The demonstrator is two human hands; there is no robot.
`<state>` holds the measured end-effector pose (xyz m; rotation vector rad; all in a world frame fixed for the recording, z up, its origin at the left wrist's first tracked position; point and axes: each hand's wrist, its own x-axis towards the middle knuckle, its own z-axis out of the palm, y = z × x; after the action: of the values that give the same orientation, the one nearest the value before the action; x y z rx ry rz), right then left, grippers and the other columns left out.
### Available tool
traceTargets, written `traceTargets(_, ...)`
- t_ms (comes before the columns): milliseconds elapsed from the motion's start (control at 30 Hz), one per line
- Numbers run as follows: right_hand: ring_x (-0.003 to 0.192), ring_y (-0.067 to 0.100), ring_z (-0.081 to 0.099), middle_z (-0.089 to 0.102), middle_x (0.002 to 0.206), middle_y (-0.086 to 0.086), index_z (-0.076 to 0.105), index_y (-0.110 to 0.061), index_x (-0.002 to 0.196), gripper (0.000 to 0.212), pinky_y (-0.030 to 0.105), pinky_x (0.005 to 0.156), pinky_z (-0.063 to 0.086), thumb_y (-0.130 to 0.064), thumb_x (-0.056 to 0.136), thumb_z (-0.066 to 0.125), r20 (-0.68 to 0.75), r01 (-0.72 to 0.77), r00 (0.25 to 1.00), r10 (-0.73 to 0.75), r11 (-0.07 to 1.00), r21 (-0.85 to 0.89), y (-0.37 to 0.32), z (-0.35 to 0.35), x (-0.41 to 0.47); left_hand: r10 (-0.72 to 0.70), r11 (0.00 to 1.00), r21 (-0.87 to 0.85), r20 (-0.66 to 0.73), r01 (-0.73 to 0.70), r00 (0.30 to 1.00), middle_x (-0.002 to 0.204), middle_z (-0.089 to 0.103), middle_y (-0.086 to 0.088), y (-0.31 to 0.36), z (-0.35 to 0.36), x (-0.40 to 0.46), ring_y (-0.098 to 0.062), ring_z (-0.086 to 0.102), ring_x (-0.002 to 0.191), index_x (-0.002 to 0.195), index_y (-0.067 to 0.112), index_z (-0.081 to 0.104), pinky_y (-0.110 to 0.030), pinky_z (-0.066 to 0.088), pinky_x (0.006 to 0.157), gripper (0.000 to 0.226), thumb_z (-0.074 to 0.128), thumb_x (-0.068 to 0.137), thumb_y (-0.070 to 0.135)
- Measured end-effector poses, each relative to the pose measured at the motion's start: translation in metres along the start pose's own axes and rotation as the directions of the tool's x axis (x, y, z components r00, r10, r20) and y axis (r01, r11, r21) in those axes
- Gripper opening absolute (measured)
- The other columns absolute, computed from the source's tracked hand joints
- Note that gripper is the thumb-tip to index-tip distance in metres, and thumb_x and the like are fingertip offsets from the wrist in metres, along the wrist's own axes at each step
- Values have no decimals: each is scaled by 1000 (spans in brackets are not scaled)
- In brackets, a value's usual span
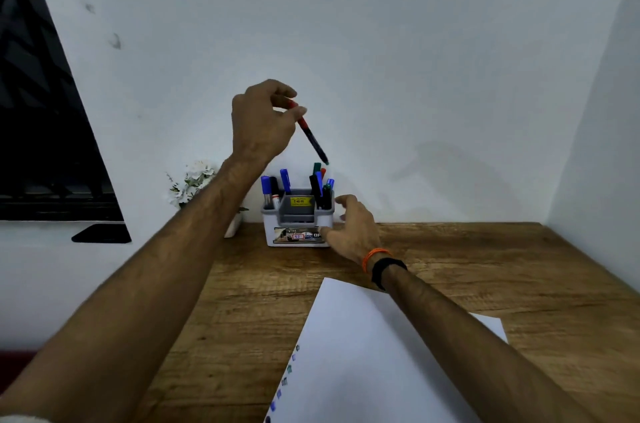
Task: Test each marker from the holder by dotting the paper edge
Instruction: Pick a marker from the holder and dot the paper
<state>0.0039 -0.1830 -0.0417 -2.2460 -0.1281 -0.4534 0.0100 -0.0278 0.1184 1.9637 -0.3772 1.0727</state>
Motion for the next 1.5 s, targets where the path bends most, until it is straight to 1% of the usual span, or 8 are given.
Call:
traceTargets(167, 100, 16, 54, 53, 116, 2, 53, -16, 124, 56, 29, 82, 50, -43, 80, 75, -213, 33, 977, 11, 979, 203, -24, -15, -25, -305, 898, -326, 26, 296, 952, 86, 74, -3, 1, -14, -56, -14, 73, 75, 97, 10, 72, -33, 61, 73, 22, 80, 78, 17)
traceTargets(300, 76, 16, 61, 71, 91, 4, 67, -15, 99, 30, 28, 63, 49, -42, 85, 71, 40, -133, 989, 146, 712, 690, -41, -32, -48, -556, 612, -571, 181, 547, 811, 95, 72, -13, -1, -19, -111, -20, 73, 85, 95, 2, 68, -23, 59, 70, 15, 74, 81, 3)
traceTargets(400, 54, 11, 49, 65, 70, 2, 67, -15, 77, 24, 24, 48, 39, -34, 90, 66, 108, -154, 988, 112, 599, 786, -44, -42, -68, -590, 492, -604, 298, 626, 751, 94, 71, -14, 1, -22, -147, -20, 72, 83, 93, 1, 66, -21, 59, 70, 14, 71, 81, -3)
traceTargets(600, 53, 13, 52, 69, 73, 6, 70, -9, 88, 14, 22, 49, 39, -22, 90, 66, 150, -131, 988, 31, 683, 719, -32, -50, -96, -373, 695, -401, 508, 596, 777, 90, 73, -16, -3, -32, -177, -21, 71, 78, 100, 0, 69, -25, 60, 70, 19, 73, 81, 1)
traceTargets(767, 50, 14, 49, 65, 67, 6, 68, -10, 77, 13, 23, 50, 37, -17, 88, 70, 199, -102, 979, -44, 741, 664, -19, -47, -113, -152, 946, -135, 621, 295, 769, 78, 73, 3, -18, -29, -195, -4, 67, 65, 97, 15, 73, -21, 52, 60, 11, 68, 88, 21)
traceTargets(1067, 49, 19, 43, 58, 62, 6, 61, -17, 60, 33, 25, 49, 35, -28, 91, 66, 236, -123, 971, -45, 751, 649, -13, -40, -121, -45, 999, 11, 668, 51, 743, 73, 68, 10, -14, -27, -209, -2, 61, 64, 93, 18, 69, -23, 51, 60, 17, 57, 95, 31)
traceTargets(1233, 49, 18, 40, 54, 57, 2, 60, -10, 64, 31, 22, 43, 32, -22, 93, 64, 265, -120, 960, -85, 732, 671, -14, -36, -125, 21, 1000, -28, 670, -3, 742, 63, 58, 14, -15, -26, -214, -1, 48, 54, 89, 23, 69, -15, 34, 52, 19, 54, 97, 31)
traceTargets(1500, 40, 9, 36, 54, 53, -1, 55, -9, 62, 33, 20, 42, 26, -13, 94, 60, 305, -164, 947, -98, 669, 725, -15, -35, -124, 28, 999, -33, 667, -7, 744, 84, 72, 11, -15, -26, -212, -4, 62, 70, 99, 24, 71, -27, 50, 65, 21, 55, 95, 36)
